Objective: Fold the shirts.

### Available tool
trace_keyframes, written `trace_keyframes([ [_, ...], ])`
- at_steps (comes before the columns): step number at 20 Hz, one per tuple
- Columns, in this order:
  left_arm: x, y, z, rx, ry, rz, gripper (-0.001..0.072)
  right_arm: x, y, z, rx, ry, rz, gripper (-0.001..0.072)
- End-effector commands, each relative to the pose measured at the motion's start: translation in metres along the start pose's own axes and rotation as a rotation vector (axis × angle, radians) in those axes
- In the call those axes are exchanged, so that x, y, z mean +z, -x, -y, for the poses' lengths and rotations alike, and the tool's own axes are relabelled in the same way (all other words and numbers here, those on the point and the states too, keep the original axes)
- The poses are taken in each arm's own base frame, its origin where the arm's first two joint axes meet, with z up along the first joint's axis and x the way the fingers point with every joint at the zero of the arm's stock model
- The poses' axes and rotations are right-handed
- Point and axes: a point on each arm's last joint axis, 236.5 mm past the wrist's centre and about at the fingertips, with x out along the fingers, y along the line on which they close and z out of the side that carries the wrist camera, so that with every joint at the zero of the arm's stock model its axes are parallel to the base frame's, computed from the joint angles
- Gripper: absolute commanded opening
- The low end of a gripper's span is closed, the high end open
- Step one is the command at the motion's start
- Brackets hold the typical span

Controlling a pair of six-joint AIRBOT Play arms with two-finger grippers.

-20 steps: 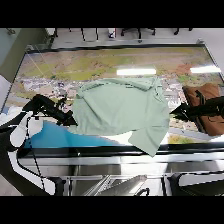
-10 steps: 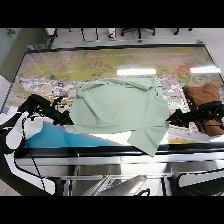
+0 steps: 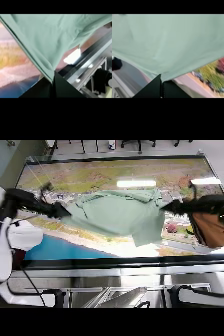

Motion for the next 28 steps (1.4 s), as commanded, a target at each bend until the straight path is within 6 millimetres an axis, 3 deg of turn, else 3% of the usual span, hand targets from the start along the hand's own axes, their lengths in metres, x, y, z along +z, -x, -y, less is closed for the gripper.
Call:
trace_keyframes([
  [1, 0.031, 0.150, 0.185, 0.085, -0.405, 0.510, 0.0015, 0.076, 0.137, -0.207, -0.033, 0.515, 0.467, 0.0017],
  [2, 0.026, 0.205, 0.242, 0.150, -0.524, 0.729, 0.0016, 0.077, 0.181, -0.265, -0.096, 0.690, 0.609, 0.0017],
  [3, 0.007, 0.261, 0.299, 0.221, -0.636, 0.955, 0.0016, 0.067, 0.221, -0.320, -0.170, 0.852, 0.738, 0.0017],
  [4, -0.025, 0.309, 0.349, 0.293, -0.745, 1.159, 0.0016, 0.051, 0.251, -0.363, -0.226, 0.964, 0.839, 0.0017],
  [6, -0.092, 0.373, 0.409, 0.416, -0.847, 1.448, 0.0017, 0.018, 0.301, -0.425, -0.308, 1.094, 1.025, 0.0017],
  [7, -0.117, 0.392, 0.421, 0.473, -0.844, 1.534, 0.0017, 0.008, 0.315, -0.440, -0.324, 1.114, 1.087, 0.0017],
  [9, -0.148, 0.414, 0.421, 0.604, -0.815, 1.618, 0.0016, -0.004, 0.331, -0.453, -0.360, 1.145, 1.156, 0.0016],
  [10, -0.150, 0.415, 0.413, 0.636, -0.800, 1.612, 0.0016, -0.004, 0.331, -0.452, -0.365, 1.142, 1.153, 0.0017],
  [12, -0.130, 0.398, 0.380, 0.627, -0.738, 1.509, 0.0016, 0.006, 0.318, -0.436, -0.350, 1.088, 1.091, 0.0017],
  [14, -0.086, 0.353, 0.327, 0.576, -0.649, 1.306, 0.0016, 0.026, 0.293, -0.402, -0.323, 0.985, 0.966, 0.0017],
  [16, -0.039, 0.290, 0.265, 0.535, -0.547, 1.068, 0.0016, 0.048, 0.261, -0.355, -0.298, 0.862, 0.820, 0.0017],
  [18, 0.002, 0.221, 0.196, 0.516, -0.436, 0.851, 0.0017, 0.069, 0.217, -0.288, -0.269, 0.715, 0.655, 0.0017],
  [20, 0.029, 0.152, 0.118, 0.521, -0.301, 0.649, 0.0017, 0.078, 0.167, -0.210, -0.255, 0.551, 0.509, 0.0017],
  [22, 0.037, 0.085, 0.035, 0.533, -0.160, 0.454, 0.0017, 0.073, 0.110, -0.119, -0.283, 0.386, 0.383, 0.0018],
  [25, 0.024, 0.001, -0.091, 0.555, 0.035, 0.218, 0.0017, 0.044, 0.035, 0.025, -0.395, 0.152, 0.280, 0.0017],
  [27, 0.005, -0.044, -0.165, 0.557, 0.172, 0.094, 0.0017, 0.021, 0.001, 0.103, -0.465, 0.014, 0.236, 0.0017],
  [28, -0.002, -0.062, -0.197, 0.555, 0.227, 0.042, 0.0017, 0.012, -0.014, 0.133, -0.483, -0.040, 0.206, 0.0017],
])
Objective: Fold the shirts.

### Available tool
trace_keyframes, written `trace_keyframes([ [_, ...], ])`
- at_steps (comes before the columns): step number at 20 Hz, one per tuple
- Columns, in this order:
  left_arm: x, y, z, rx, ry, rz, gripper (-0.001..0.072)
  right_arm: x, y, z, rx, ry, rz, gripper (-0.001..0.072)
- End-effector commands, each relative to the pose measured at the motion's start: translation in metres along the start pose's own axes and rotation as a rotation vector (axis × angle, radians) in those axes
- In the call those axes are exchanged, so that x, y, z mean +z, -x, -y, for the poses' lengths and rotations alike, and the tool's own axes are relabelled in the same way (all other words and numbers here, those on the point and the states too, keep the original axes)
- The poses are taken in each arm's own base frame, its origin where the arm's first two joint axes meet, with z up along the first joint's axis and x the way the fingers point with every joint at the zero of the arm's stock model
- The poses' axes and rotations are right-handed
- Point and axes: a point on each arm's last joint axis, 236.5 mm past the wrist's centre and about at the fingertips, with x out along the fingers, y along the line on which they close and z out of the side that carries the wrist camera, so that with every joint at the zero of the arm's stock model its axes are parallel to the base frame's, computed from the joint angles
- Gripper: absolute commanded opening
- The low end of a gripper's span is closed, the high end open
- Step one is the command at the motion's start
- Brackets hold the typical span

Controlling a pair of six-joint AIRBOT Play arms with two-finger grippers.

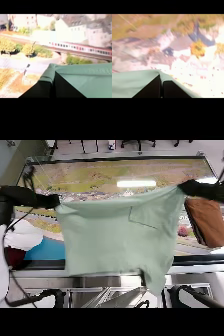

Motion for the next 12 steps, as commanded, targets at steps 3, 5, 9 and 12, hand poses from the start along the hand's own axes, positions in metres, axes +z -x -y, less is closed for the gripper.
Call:
trace_keyframes([
  [3, -0.052, -0.157, -0.069, -0.064, 0.235, -0.310, 0.0017, -0.087, -0.114, 0.112, -0.126, -0.261, -0.117, 0.0017],
  [5, -0.020, -0.172, -0.061, -0.148, 0.262, -0.252, 0.0017, -0.078, -0.132, 0.122, -0.121, -0.274, -0.106, 0.0017],
  [9, 0.061, -0.153, -0.048, -0.173, 0.180, -0.076, 0.0017, -0.027, -0.146, 0.123, -0.102, -0.222, -0.029, 0.0017],
  [12, 0.099, -0.130, -0.028, -0.184, 0.116, 0.018, 0.0017, 0.003, -0.145, 0.108, -0.087, -0.156, 0.012, 0.0017],
])
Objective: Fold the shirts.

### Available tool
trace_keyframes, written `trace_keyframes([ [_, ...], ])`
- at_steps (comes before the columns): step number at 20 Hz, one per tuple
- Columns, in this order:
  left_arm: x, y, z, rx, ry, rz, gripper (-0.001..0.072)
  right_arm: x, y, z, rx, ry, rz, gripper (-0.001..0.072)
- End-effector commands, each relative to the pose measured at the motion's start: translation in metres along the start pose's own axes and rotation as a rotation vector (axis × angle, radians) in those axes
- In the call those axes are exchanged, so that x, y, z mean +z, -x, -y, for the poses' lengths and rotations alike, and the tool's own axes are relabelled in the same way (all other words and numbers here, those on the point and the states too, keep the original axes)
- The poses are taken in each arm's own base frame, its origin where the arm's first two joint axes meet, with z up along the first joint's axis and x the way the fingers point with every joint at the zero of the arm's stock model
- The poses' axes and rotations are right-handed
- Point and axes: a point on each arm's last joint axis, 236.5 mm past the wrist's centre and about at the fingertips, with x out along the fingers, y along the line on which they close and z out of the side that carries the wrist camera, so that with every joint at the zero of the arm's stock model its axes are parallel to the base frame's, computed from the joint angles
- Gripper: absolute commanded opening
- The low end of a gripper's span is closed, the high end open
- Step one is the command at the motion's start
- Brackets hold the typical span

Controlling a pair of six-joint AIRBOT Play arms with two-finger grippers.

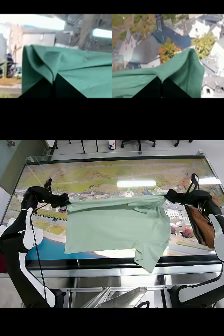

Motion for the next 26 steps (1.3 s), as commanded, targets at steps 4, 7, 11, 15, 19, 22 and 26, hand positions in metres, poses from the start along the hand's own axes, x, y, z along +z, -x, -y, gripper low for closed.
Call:
trace_keyframes([
  [4, 0.028, 0.012, 0.044, -0.045, -0.087, 0.063, 0.0017, -0.006, -0.004, -0.003, -0.038, 0.119, -0.083, 0.0016],
  [7, 0.005, 0.000, 0.033, -0.035, -0.058, -0.002, 0.0017, -0.033, 0.001, 0.032, -0.200, 0.177, -0.208, 0.0016],
  [11, -0.015, -0.004, 0.004, 0.109, -0.091, -0.084, 0.0017, -0.057, -0.002, 0.045, -0.307, 0.254, -0.288, 0.0016],
  [15, -0.017, -0.009, -0.003, 0.207, -0.147, -0.092, 0.0016, -0.073, -0.016, 0.047, -0.346, 0.258, -0.317, 0.0017],
  [19, -0.016, -0.014, 0.002, 0.240, -0.193, -0.082, 0.0016, -0.081, -0.023, 0.049, -0.345, 0.258, -0.334, 0.0017],
  [22, -0.019, -0.015, 0.003, 0.244, -0.199, -0.094, 0.0016, -0.080, -0.023, 0.048, -0.345, 0.258, -0.331, 0.0018],
  [26, -0.021, -0.018, 0.011, 0.230, -0.205, -0.097, 0.0017, -0.082, -0.024, 0.042, -0.323, 0.229, -0.331, 0.0019],
])
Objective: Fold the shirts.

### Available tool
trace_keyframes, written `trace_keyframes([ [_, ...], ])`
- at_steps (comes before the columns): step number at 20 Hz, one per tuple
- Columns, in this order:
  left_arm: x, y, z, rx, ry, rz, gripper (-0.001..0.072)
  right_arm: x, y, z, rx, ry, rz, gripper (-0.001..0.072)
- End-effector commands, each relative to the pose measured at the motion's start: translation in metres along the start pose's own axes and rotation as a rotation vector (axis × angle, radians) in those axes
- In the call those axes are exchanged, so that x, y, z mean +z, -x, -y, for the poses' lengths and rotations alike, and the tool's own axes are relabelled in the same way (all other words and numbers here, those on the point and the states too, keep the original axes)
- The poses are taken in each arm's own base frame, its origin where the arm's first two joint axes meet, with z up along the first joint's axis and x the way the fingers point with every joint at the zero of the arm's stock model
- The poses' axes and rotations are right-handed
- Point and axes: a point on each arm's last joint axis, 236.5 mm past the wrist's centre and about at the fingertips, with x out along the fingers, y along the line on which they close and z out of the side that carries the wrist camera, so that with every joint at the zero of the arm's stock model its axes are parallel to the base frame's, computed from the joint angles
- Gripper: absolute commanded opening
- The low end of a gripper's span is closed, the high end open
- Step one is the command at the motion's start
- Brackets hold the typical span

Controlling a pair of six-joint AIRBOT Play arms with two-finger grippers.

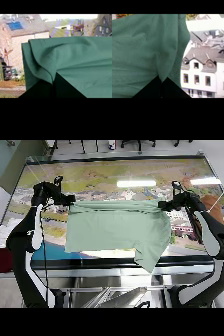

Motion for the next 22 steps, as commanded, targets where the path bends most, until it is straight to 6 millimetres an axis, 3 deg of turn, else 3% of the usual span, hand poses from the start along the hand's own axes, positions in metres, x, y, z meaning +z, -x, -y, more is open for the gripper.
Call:
trace_keyframes([
  [1, -0.001, -0.002, 0.010, -0.004, -0.017, -0.006, 0.0017, 0.002, 0.003, -0.009, 0.034, -0.034, 0.006, 0.0029],
  [2, -0.001, 0.000, 0.012, -0.006, -0.021, -0.007, 0.0049, 0.005, 0.007, -0.013, 0.046, -0.044, 0.017, 0.0030],
  [3, 0.002, 0.002, 0.017, -0.008, -0.033, 0.000, 0.0272, 0.009, 0.013, -0.016, 0.057, -0.051, 0.028, 0.0094],
  [4, 0.008, 0.008, 0.020, -0.010, -0.039, 0.017, 0.0523, 0.013, 0.020, -0.018, 0.060, -0.049, 0.042, 0.0296],
  [5, 0.014, 0.014, 0.023, -0.011, -0.047, 0.029, 0.0671, 0.017, 0.030, -0.020, 0.063, -0.044, 0.055, 0.0389],
  [8, 0.017, 0.047, 0.022, -0.009, -0.052, 0.027, 0.0679, 0.022, 0.078, -0.021, 0.072, -0.037, 0.063, 0.0385],
  [11, 0.007, 0.104, -0.005, 0.014, -0.002, 0.034, 0.0679, 0.008, 0.149, 0.002, 0.054, -0.042, 0.036, 0.0384],
  [13, -0.025, 0.136, -0.026, 0.017, 0.064, -0.025, 0.0668, -0.023, 0.189, 0.023, 0.043, -0.077, -0.015, 0.0383],
  [14, -0.052, 0.144, -0.037, 0.015, 0.104, -0.093, 0.0669, -0.044, 0.200, 0.032, 0.037, -0.113, -0.035, 0.0383],
  [16, -0.113, 0.141, -0.045, -0.030, 0.182, -0.238, 0.0669, -0.091, 0.209, 0.042, 0.057, -0.207, -0.054, 0.0383],
  [17, -0.142, 0.133, -0.038, -0.096, 0.217, -0.285, 0.0669, -0.115, 0.208, 0.042, 0.086, -0.257, -0.065, 0.0383],
  [20, -0.208, 0.105, -0.016, -0.231, 0.278, -0.344, 0.0669, -0.185, 0.196, 0.022, 0.254, -0.445, -0.135, 0.0383],
  [22, -0.243, 0.088, -0.015, -0.227, 0.300, -0.379, 0.0669, -0.213, 0.181, 0.013, 0.332, -0.543, -0.177, 0.0383],
])
